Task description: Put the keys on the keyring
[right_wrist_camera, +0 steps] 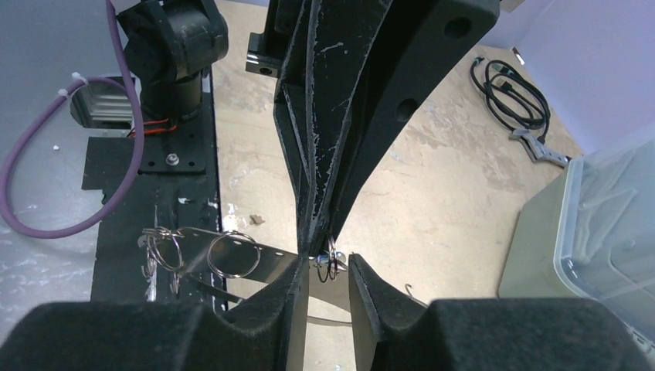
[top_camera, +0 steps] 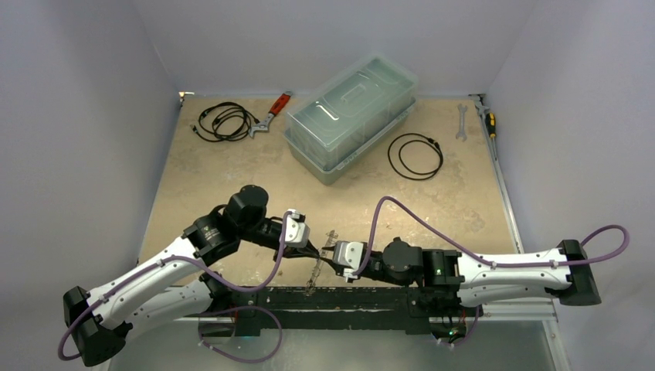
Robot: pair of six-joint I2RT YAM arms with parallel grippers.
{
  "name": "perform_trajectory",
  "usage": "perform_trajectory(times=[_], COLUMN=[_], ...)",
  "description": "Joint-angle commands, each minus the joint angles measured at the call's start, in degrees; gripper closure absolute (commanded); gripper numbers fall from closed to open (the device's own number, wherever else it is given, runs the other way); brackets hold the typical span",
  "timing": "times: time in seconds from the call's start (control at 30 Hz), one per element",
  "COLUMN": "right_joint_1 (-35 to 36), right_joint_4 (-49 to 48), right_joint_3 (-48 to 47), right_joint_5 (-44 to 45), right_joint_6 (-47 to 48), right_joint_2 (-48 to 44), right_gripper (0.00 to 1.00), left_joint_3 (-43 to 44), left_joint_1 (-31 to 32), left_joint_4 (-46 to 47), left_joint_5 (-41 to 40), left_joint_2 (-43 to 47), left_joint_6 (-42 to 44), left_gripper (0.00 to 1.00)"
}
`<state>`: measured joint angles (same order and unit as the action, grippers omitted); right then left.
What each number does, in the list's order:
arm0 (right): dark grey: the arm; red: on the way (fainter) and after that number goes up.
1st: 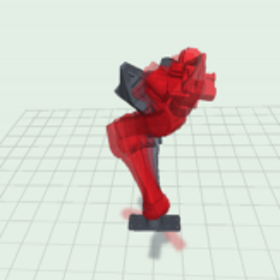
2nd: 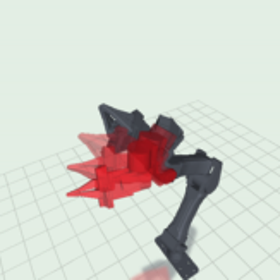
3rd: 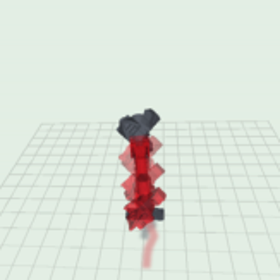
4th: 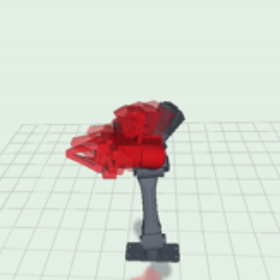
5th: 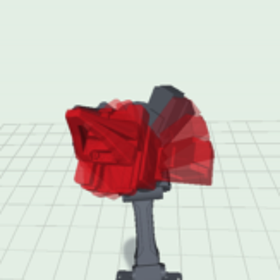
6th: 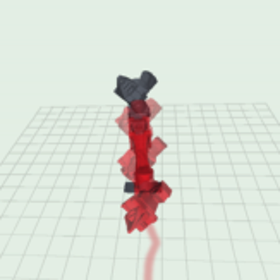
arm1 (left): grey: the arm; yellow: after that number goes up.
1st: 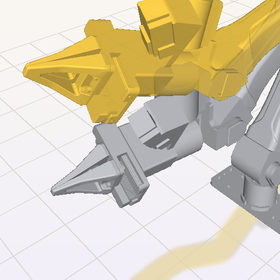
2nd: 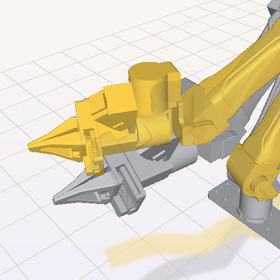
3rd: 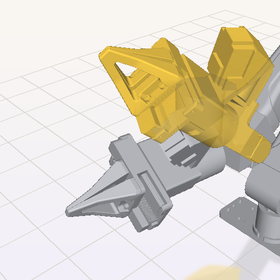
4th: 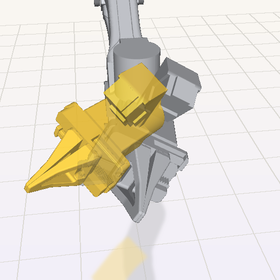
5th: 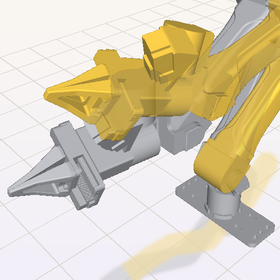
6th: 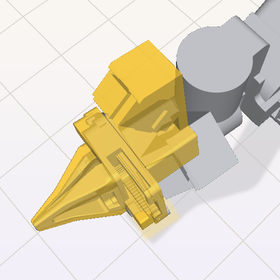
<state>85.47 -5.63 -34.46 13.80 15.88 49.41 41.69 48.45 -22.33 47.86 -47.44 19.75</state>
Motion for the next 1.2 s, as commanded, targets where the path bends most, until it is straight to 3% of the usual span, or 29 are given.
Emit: perform_trajectory(times=[0.0, 0.13, 0.27, 0.4, 0.53, 0.67, 1.17], right_joint_1=[-0.13, -0.13, -0.13, -0.12, -0.13, -0.13, -0.13], right_joint_4=[-1.3, -1.31, -1.29, -1.48, -2.01, -3.46, -6.89], right_joint_3=[-0.59, -0.65, -0.79, -0.57, -0.14, 1.0, 2.57], right_joint_5=[-0.43, -0.26, 0.06, 1.05, 2.22, 2.07, 0.77], right_joint_6=[-0.26, -0.15, 0.03, -0.05, -0.56, -0.92, -1.15], right_joint_2=[0.31, 0.77, 1.02, 0.75, -0.96, -3.9, -8.57], right_gripper=[0.74, 0.82, 1.0, 1.0, 1.0, 1.0, 1.0], left_joint_3=[2.18, 2.11, 2.09, 2.04, 1.31, 0.3, -1.67], left_joint_1=[0.08, 0.12, 0.07, 0.08, 0.1, 0.07, 0.07], left_joint_4=[2.37, 2.44, 2.62, 3.07, 4.35, 5.5, 10.11], left_joint_5=[2.35, 2.37, 2.31, 1.23, -0.23, -1.19, 0.39], left_joint_2=[0.94, 0.9, 0.78, 1.09, 3.08, 5.45, 3.04], left_joint_6=[1.27, 1.21, 1.14, 0.6, 0.58, 0.67, -1.53], left_gripper=[1.0, 1.0, 1.0, 1.0, 0.66, 0.51, 0.52])
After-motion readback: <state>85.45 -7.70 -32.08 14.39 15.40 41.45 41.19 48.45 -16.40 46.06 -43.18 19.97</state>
